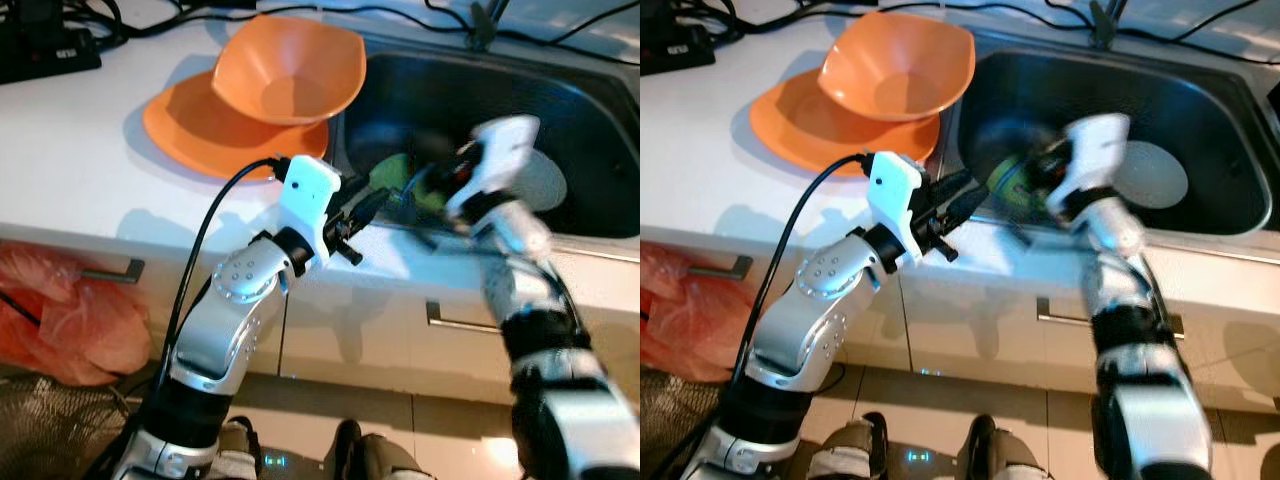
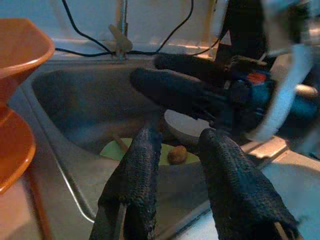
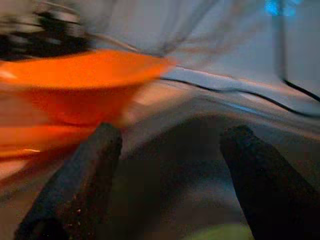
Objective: Kitchen organization
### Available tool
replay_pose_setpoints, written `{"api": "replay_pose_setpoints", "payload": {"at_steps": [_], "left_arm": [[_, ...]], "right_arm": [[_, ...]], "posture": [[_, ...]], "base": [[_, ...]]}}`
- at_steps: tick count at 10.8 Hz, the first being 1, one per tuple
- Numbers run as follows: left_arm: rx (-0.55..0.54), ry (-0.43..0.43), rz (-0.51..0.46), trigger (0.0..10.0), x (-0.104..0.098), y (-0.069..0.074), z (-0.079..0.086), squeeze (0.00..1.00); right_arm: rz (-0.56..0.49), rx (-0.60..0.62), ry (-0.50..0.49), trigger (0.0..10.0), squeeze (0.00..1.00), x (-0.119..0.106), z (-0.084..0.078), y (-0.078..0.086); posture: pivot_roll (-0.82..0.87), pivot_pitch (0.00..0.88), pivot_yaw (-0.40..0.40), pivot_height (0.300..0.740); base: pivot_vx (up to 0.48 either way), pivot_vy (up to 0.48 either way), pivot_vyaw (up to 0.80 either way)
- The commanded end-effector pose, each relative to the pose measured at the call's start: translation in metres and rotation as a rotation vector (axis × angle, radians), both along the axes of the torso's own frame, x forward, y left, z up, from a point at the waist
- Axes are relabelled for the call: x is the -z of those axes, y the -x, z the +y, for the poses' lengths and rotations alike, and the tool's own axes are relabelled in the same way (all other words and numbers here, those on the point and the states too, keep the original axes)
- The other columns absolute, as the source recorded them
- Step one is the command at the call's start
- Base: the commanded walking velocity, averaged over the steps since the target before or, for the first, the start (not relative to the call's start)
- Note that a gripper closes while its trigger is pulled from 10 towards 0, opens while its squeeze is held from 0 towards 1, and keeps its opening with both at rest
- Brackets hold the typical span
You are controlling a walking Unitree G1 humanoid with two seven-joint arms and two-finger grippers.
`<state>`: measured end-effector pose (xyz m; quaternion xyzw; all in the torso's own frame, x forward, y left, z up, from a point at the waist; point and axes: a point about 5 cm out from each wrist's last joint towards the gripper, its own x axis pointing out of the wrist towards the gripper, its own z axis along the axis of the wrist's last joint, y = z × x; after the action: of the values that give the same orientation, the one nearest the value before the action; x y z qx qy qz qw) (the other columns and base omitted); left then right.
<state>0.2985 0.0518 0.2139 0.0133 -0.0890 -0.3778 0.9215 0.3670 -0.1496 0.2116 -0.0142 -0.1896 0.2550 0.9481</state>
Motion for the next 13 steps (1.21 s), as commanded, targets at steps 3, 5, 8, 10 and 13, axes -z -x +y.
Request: {"api": "replay_pose_setpoints", "payload": {"at_steps": [3,5,8,10,13], "left_arm": [[-0.015,0.013,-0.013,10.0,-0.002,0.001,-0.002,0.0],[-0.029,0.027,-0.021,10.0,-0.005,0.002,0.003,0.0],[-0.014,0.023,-0.04,10.0,-0.012,0.009,0.016,0.0],[-0.031,0.022,-0.04,10.0,-0.011,0.009,0.021,0.0],[-0.066,0.042,-0.033,10.0,-0.009,0.006,0.022,0.0]], "right_arm": [[-0.031,-0.115,0.029,10.0,0.0,-0.003,0.005,0.014],[-0.01,-0.099,0.025,10.0,0.0,0.002,0.0,0.019],[0.038,-0.048,0.013,10.0,0.0,0.014,-0.005,0.022],[0.036,0.019,-0.01,10.0,0.0,0.014,-0.019,0.027],[0.028,0.093,-0.027,10.0,0.0,0.012,-0.035,0.038]], "posture": [[0.21,0.208,-0.1,0.74],[0.2,0.209,-0.101,0.74],[0.22,0.216,-0.099,0.74],[0.21,0.218,-0.094,0.74],[0.2,0.218,-0.092,0.74]], "base": [[0.0,0.0,0.0],[0.0,0.0,0.0],[0.0,0.0,0.0],[0.0,0.0,0.0],[0.0,0.0,0.0]]}}
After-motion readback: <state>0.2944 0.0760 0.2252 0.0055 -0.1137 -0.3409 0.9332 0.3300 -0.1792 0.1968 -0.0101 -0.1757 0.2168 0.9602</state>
